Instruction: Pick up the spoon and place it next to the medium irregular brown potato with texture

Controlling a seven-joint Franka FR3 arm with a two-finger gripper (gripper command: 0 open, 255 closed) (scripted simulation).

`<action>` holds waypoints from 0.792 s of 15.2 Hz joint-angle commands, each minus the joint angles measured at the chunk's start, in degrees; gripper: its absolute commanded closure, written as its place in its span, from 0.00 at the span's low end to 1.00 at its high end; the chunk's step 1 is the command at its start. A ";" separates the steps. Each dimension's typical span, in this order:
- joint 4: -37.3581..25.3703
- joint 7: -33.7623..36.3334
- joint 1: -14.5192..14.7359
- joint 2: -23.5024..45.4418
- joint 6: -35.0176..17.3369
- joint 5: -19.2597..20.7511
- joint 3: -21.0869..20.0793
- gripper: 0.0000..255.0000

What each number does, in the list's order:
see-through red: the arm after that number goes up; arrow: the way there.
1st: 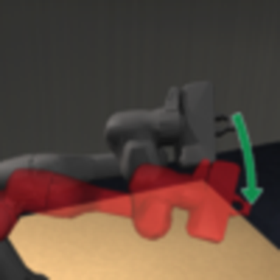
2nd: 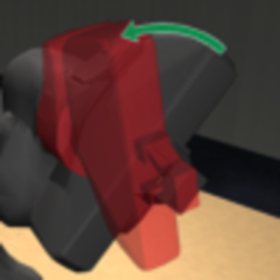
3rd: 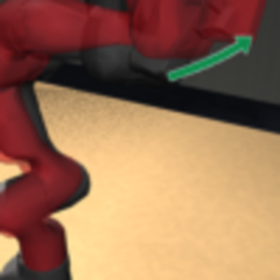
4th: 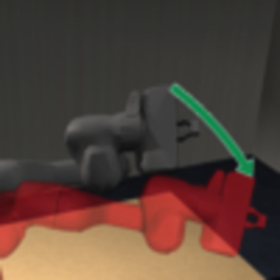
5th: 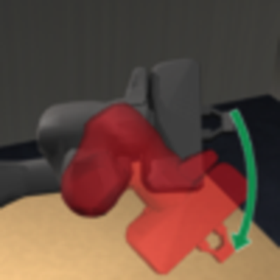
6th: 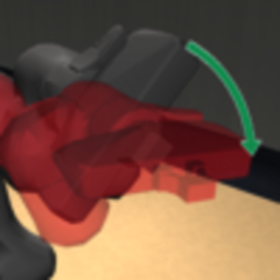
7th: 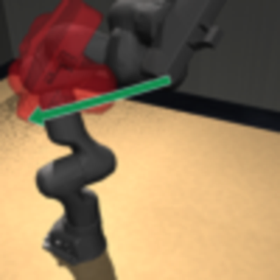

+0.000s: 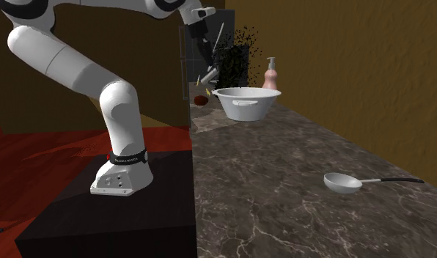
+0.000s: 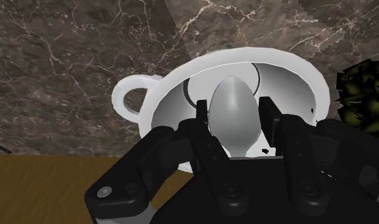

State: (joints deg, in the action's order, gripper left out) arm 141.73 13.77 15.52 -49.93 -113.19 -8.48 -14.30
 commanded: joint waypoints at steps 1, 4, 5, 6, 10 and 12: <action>-1.87 -0.06 -0.18 0.36 1.53 0.25 0.27 1.00; -4.52 -0.06 -0.40 0.95 3.58 0.55 0.55 1.00; -5.42 -0.06 -0.47 1.17 4.26 0.64 0.63 1.00; -6.32 -0.06 -0.55 1.40 4.94 0.74 0.71 1.00; -9.23 2.51 -0.52 3.99 5.01 0.17 -1.96 1.00; -11.01 5.09 -0.56 6.41 4.10 -0.32 -4.77 1.00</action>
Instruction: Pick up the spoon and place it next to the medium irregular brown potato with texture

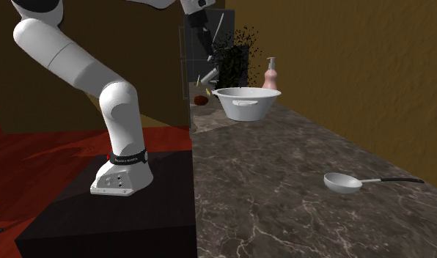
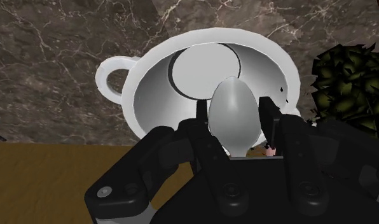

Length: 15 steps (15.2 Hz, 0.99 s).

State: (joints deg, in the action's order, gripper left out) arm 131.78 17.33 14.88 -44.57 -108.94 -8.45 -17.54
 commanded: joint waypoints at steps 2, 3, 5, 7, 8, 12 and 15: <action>-3.09 4.16 -0.12 3.65 -1.00 -0.59 -4.39 1.00; -4.20 5.47 -0.32 5.01 -1.40 -0.62 -5.85 1.00; -6.61 8.18 -0.82 7.88 -2.13 -0.44 -8.81 1.00; -9.28 10.98 -1.52 10.94 -2.75 0.07 -11.89 1.00; -10.71 12.44 -1.94 12.54 -3.02 0.49 -13.48 1.00; -17.12 18.72 -4.10 19.62 -3.70 3.34 -20.34 1.00; -17.97 21.30 -4.88 22.24 -5.26 4.81 -23.13 1.00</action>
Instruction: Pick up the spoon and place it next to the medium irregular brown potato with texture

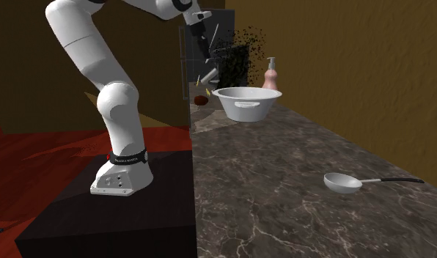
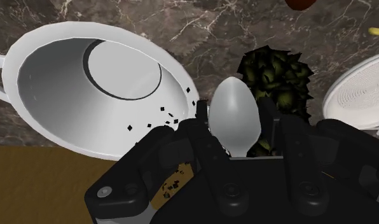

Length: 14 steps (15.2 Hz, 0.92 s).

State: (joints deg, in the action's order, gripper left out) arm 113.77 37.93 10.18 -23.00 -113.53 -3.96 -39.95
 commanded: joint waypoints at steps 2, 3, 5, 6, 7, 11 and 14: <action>1.69 0.83 -0.04 0.51 -2.18 0.19 -0.87 1.00; 2.49 0.90 0.01 0.45 -2.93 0.14 -0.96 1.00; 4.06 1.06 0.11 0.38 -4.44 0.07 -1.16 1.00; 4.83 1.16 0.14 0.36 -5.19 0.04 -1.27 1.00; 5.58 1.26 0.18 0.36 -5.94 0.03 -1.39 1.00; 8.49 1.72 0.25 0.50 -8.97 0.04 -1.96 1.00; 10.54 2.15 0.23 0.76 -11.25 0.14 -2.48 1.00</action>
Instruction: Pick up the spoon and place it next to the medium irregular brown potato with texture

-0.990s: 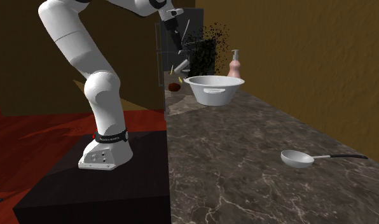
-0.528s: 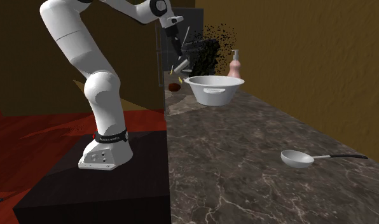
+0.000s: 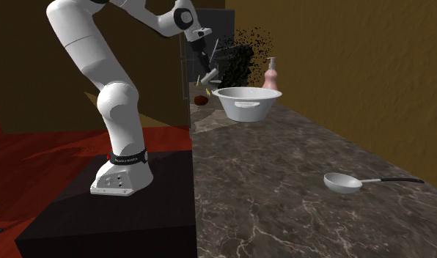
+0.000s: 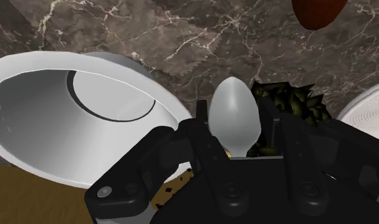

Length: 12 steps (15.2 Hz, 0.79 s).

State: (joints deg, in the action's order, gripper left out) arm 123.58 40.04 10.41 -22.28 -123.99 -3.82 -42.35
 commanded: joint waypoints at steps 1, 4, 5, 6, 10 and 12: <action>1.39 0.20 -0.02 0.16 -1.55 0.06 -0.27 1.00; 3.32 0.73 -0.14 0.60 -3.85 0.30 -0.88 1.00; 3.93 0.93 -0.19 0.77 -4.63 0.40 -1.10 1.00; 4.54 1.13 -0.26 0.96 -5.40 0.51 -1.34 1.00; 6.86 2.07 -0.63 1.89 -8.51 1.12 -2.36 1.00; 7.94 2.62 -0.89 2.45 -10.07 1.53 -2.94 1.00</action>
State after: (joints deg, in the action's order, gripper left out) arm 131.08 42.28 9.78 -20.35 -133.14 -2.66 -44.87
